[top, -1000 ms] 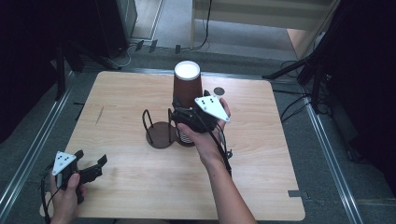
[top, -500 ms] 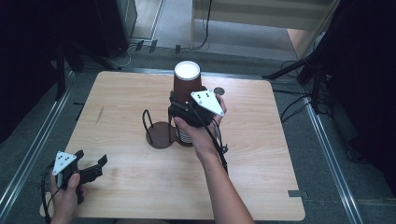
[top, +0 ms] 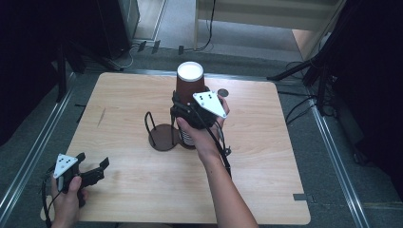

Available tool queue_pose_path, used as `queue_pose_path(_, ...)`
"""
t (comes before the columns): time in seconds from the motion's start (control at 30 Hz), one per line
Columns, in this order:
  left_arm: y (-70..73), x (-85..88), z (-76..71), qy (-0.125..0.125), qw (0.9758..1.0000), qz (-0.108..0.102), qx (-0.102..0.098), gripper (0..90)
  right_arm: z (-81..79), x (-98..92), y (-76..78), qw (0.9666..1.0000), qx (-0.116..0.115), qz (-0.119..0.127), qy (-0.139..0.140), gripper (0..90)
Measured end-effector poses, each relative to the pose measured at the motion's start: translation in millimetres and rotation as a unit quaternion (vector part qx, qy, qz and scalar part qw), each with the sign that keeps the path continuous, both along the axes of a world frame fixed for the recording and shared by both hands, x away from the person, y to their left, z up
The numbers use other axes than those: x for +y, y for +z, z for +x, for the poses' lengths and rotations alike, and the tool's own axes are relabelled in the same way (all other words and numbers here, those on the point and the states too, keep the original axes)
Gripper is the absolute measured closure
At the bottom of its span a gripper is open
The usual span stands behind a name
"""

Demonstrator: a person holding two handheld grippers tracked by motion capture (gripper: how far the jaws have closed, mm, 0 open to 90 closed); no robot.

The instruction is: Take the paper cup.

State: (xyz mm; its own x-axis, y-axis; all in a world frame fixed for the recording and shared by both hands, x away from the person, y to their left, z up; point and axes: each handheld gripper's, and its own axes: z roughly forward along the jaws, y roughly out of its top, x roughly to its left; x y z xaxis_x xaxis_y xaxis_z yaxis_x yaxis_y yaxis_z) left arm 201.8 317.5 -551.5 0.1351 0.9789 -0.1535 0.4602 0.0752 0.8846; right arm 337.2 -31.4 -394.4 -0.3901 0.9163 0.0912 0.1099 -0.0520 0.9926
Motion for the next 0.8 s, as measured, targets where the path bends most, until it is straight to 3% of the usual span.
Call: queue_pose_path(0.8,0.0,-0.1,0.2,-0.001,1.0,0.0,0.001,8.5,0.0,0.0,7.5,1.0,-0.001,0.002,0.005,8.8)
